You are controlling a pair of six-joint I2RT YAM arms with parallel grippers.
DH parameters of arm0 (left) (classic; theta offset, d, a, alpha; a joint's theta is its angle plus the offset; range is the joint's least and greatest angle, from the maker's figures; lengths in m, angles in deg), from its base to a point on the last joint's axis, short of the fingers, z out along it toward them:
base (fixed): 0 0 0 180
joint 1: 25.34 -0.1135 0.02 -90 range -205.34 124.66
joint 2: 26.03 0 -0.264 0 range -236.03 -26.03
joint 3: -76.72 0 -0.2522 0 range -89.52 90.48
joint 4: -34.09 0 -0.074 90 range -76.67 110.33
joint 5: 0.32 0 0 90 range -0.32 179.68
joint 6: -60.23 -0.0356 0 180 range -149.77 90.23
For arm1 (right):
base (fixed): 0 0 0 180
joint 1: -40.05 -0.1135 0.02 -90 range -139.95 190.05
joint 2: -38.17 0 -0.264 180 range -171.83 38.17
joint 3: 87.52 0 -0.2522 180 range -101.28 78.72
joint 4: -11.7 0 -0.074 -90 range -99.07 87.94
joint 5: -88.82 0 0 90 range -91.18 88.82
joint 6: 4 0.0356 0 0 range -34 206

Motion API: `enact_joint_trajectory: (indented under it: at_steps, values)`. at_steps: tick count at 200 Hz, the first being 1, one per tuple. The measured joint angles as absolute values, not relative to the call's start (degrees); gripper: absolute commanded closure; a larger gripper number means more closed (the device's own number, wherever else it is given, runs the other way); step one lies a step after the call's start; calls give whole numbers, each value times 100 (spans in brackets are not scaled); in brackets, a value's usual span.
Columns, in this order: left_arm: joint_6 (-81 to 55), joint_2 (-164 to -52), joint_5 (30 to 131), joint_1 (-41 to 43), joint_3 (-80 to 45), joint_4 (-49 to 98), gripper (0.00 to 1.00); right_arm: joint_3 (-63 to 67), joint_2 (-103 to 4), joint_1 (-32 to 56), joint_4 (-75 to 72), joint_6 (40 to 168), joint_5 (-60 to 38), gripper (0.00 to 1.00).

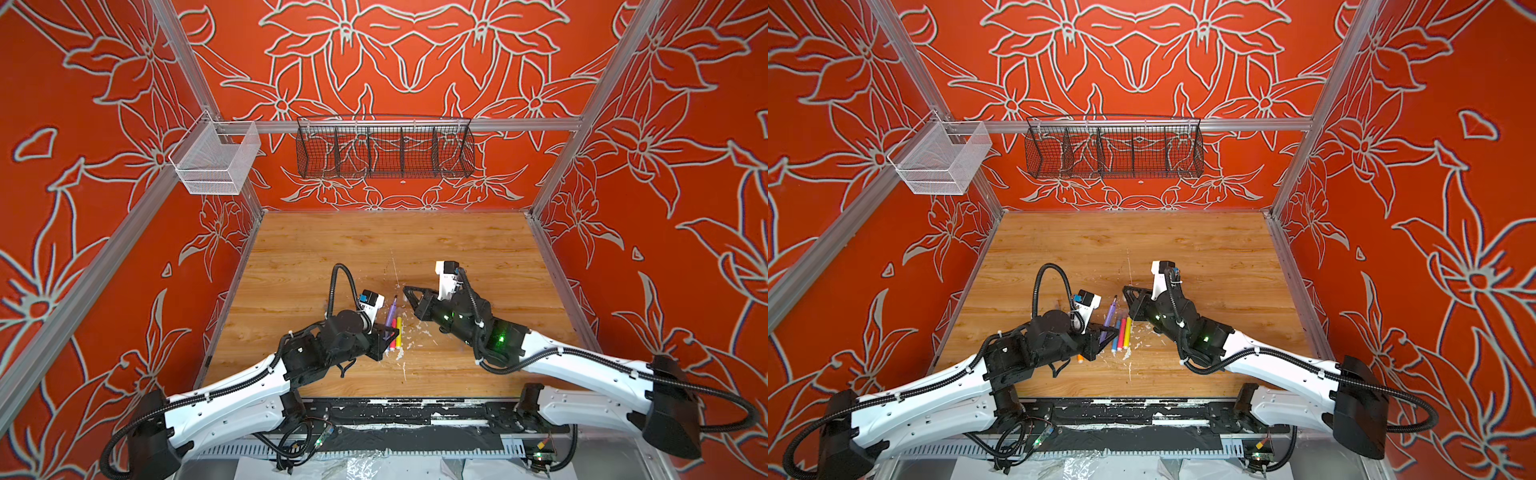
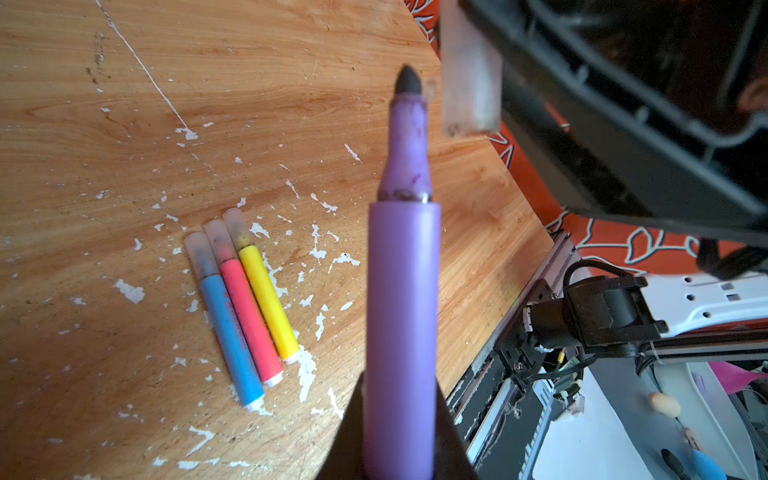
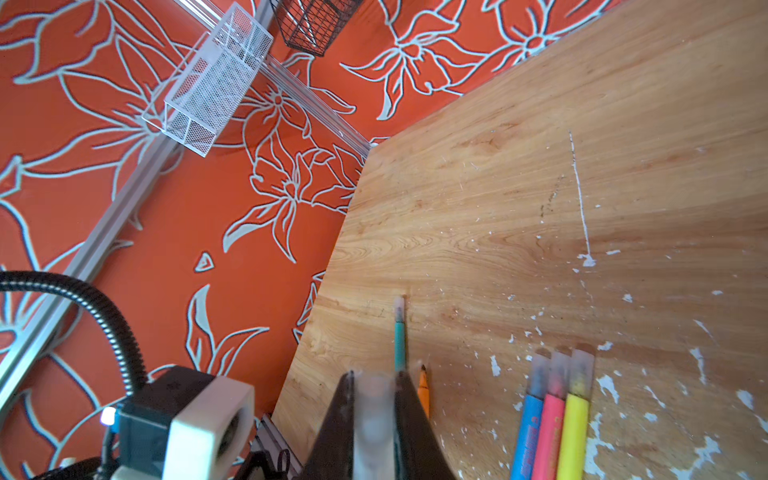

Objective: Insert the pens into the pen caps
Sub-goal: 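Lift the cap with the right gripper over the purple marker tip, then push the cap down onto the purple marker tip with the right gripper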

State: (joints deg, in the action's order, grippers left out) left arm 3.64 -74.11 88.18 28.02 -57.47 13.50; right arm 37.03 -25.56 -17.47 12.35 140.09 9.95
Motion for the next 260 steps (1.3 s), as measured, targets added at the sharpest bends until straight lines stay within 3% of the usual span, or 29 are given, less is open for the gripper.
enact_joint_trajectory:
  at_steps: [260]
  values:
    - [388,-7349,8982,2763,-5747,1344,100,3720,-3137,-1771,2109,14406,578,100]
